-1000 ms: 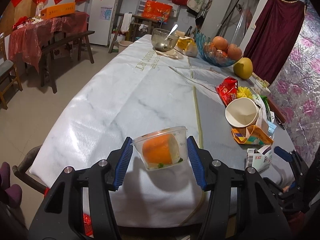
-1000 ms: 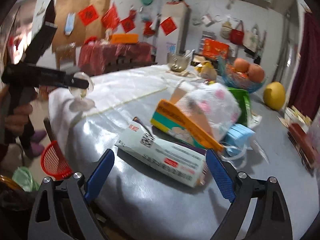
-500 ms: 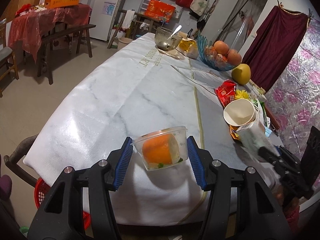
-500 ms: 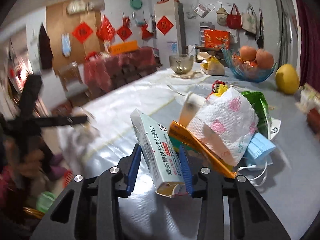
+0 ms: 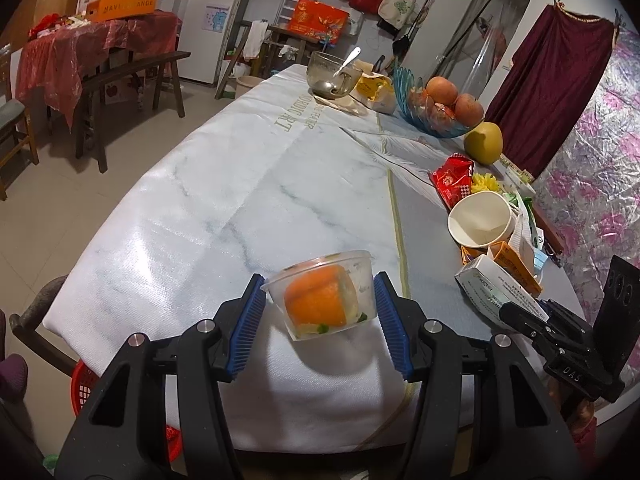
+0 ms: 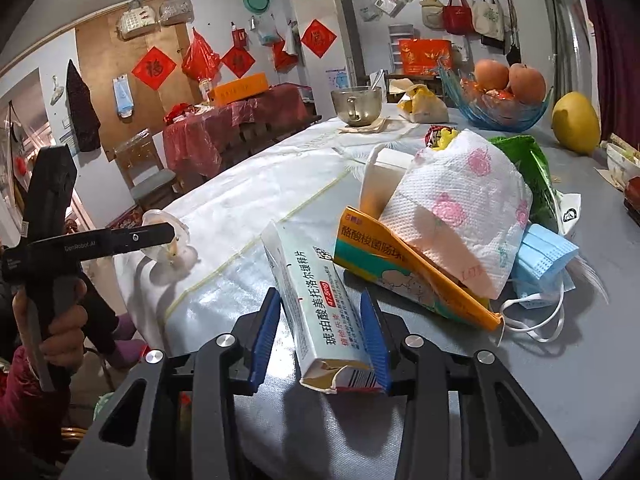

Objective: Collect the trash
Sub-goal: 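Grasp the white medicine box with the right tool while the left tool holds the cup, then carry the cup and box to the red wastebasket and release both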

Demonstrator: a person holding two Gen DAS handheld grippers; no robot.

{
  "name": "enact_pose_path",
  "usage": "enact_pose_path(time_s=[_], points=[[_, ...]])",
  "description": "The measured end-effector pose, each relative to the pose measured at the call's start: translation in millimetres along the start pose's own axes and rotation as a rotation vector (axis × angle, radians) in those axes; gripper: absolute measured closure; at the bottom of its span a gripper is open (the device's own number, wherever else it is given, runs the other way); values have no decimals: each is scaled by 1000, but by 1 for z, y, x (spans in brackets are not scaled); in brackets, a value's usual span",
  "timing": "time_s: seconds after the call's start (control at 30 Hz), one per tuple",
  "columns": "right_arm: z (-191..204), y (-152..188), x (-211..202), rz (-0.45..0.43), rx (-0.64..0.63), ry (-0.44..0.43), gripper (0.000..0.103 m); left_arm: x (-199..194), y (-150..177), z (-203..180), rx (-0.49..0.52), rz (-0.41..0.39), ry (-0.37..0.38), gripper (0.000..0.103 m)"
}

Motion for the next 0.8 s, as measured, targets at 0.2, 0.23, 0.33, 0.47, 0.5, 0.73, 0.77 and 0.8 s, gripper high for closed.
enact_pose_path(time_s=[0.2, 0.23, 0.33, 0.47, 0.5, 0.73, 0.77, 0.8], points=[[-5, 3, -1, -14, 64, -26, 63, 4, 3, -3, 18, -9, -31, 48], [-5, 3, -1, -14, 64, -24, 63, 4, 2, -3, 16, -14, -29, 49], [-3, 2, -4, -25, 67, -28, 66, 0, -1, -5, -1, -22, 1, 49], [-7, -6, -15, -70, 90, -28, 68, -11, -3, -9, 12, -53, 5, 49], [-8, -7, -16, -76, 96, -33, 68, -15, -4, -10, 16, -59, 9, 49], [-11, -9, -21, -104, 145, -67, 68, -44, -2, 6, 4, -94, -28, 49], [-11, -10, -24, -114, 150, -75, 68, -51, 0, 12, -6, -100, -37, 49], [-11, -12, -27, -124, 151, -79, 68, -55, 1, 16, -12, -105, -46, 49]])
Point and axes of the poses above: each gripper's, at about its wrist camera, not at the fingertips, and x roughly the way its jaws point, z to its left, y to its underside, the point moved 7 cm from there along x, roughly the way its jaws point, and after that the axes turned 15 degrees about -x, right-handed, at the moved point
